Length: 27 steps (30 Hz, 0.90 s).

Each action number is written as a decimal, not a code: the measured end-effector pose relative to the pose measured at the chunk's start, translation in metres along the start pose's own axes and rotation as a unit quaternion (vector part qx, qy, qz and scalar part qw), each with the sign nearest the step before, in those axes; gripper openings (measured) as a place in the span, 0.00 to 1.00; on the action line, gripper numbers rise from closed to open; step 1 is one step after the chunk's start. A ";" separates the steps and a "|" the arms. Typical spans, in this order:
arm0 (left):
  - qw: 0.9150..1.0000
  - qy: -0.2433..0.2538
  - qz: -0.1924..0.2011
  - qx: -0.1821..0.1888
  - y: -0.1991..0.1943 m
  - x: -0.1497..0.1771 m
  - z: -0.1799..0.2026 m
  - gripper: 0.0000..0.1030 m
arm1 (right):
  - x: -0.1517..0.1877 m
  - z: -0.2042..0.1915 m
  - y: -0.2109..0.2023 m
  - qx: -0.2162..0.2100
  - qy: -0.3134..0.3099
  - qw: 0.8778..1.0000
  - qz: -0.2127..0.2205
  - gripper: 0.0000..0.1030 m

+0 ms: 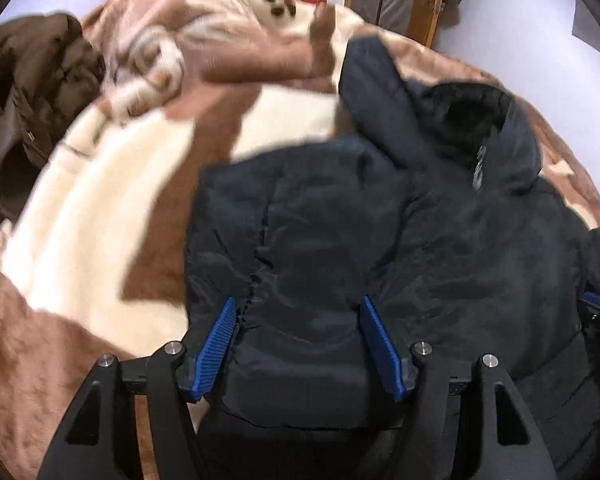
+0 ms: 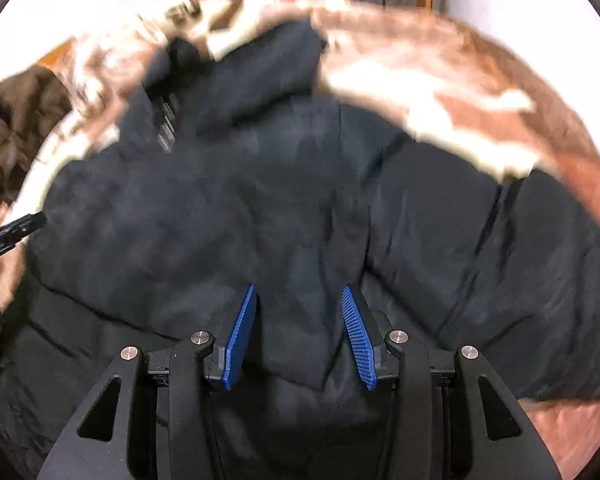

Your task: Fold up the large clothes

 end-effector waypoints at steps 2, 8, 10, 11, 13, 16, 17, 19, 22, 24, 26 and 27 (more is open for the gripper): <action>1.000 -0.010 -0.005 -0.002 0.005 -0.001 0.000 0.66 | -0.002 0.002 0.002 -0.003 0.004 1.000 0.005 0.44; 1.000 -0.002 0.001 -0.014 -0.025 0.000 0.003 0.64 | 0.005 -0.001 -0.034 0.002 0.007 1.000 0.020 0.44; 1.000 -0.001 0.011 -0.008 -0.049 0.006 0.007 0.64 | 0.013 -0.005 -0.054 0.002 0.010 0.999 0.037 0.44; 1.000 -0.002 0.015 -0.006 -0.063 0.011 0.009 0.64 | 0.018 -0.006 -0.066 0.003 0.013 0.999 0.045 0.44; 1.000 -0.007 0.023 0.008 -0.089 0.022 0.013 0.64 | 0.038 -0.005 -0.094 0.004 0.021 0.998 0.059 0.45; 0.999 0.003 0.034 0.022 -0.129 0.042 0.028 0.65 | 0.062 -0.006 -0.129 0.003 0.038 0.996 0.075 0.45; 0.999 0.006 0.037 0.026 -0.143 0.050 0.034 0.65 | 0.072 -0.006 -0.141 0.003 0.045 0.996 0.082 0.45; 0.998 0.010 0.039 0.041 -0.164 0.065 0.044 0.65 | 0.092 -0.008 -0.162 0.005 0.053 0.994 0.091 0.45; 0.997 0.017 0.043 0.056 -0.195 0.089 0.058 0.65 | 0.113 -0.007 -0.184 0.010 0.064 0.993 0.097 0.45; 0.997 0.022 0.045 0.065 -0.211 0.102 0.065 0.65 | 0.127 -0.006 -0.197 0.014 0.069 0.993 0.099 0.45; 0.996 0.027 0.045 0.069 -0.224 0.112 0.071 0.65 | 0.136 -0.005 -0.208 0.023 0.069 0.992 0.100 0.45; 0.996 0.029 0.044 0.073 -0.229 0.115 0.074 0.65 | 0.140 -0.004 -0.213 0.028 0.068 0.992 0.101 0.45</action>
Point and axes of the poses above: each gripper's, at about its wrist camera, not at the fingertips, and y roughly the way its jaws point, z to its right, x to its underside, the point moved 2 cm from there along y, roughly the way its jaws point, and after that the axes turned 14 degrees about -x, right-handed, at the moved point
